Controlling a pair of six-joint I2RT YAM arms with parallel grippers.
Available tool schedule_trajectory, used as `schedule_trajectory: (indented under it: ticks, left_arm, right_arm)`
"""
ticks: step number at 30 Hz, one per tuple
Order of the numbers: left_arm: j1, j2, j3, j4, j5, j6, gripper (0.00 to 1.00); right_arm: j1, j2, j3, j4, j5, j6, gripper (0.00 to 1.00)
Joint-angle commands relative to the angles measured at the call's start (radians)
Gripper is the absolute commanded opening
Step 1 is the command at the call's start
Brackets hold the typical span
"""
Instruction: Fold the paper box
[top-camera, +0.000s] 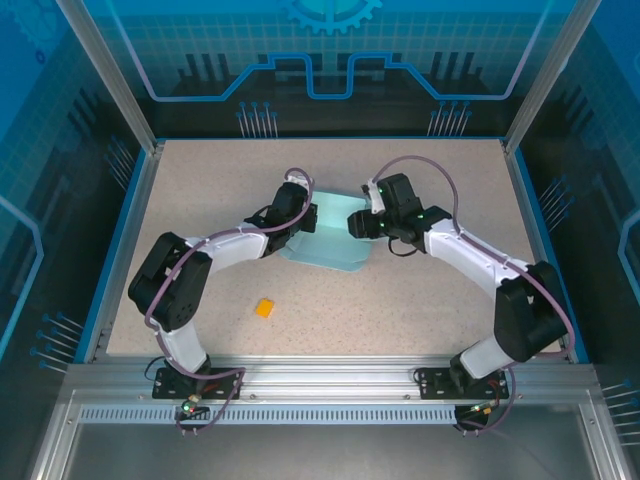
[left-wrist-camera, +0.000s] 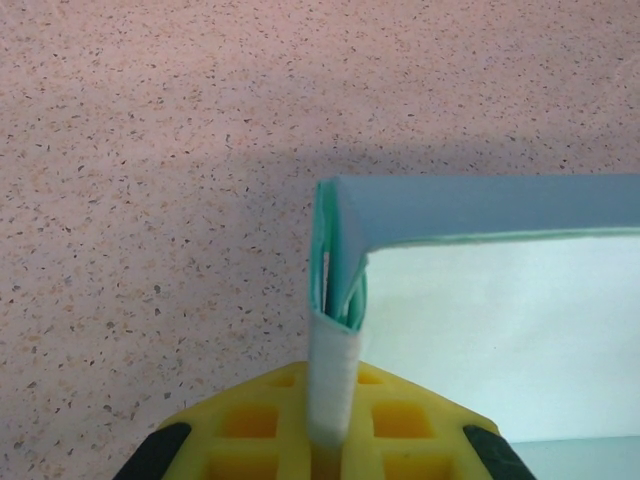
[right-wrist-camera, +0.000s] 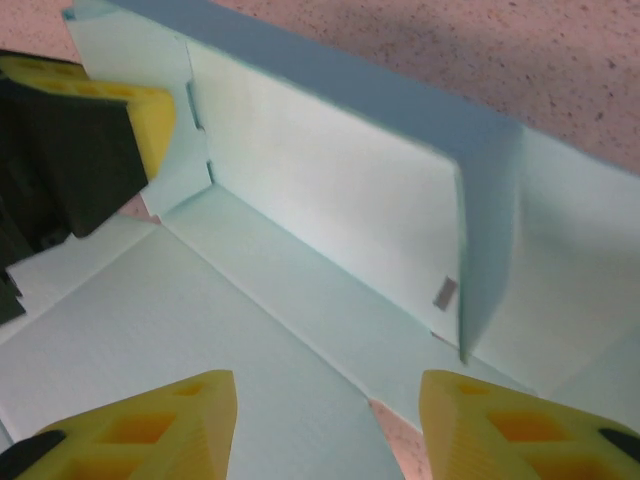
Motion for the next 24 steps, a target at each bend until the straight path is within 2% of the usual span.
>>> schedule_trajectory:
  ticks: [1, 9, 24]
  left_arm:
    - [-0.005, -0.048, -0.009, 0.038, -0.003, -0.004, 0.01]
    - [-0.006, -0.052, -0.01, 0.041, -0.001, -0.007, 0.01]
    - [-0.005, -0.051, -0.006, 0.038, 0.005, -0.009, 0.01]
  right_arm:
    - [-0.024, -0.045, -0.049, -0.056, 0.014, 0.0, 0.54]
    - [-0.084, -0.076, -0.135, -0.025, -0.053, 0.037, 0.58]
    - [-0.137, 0.01, -0.174, 0.151, -0.214, 0.169, 0.6]
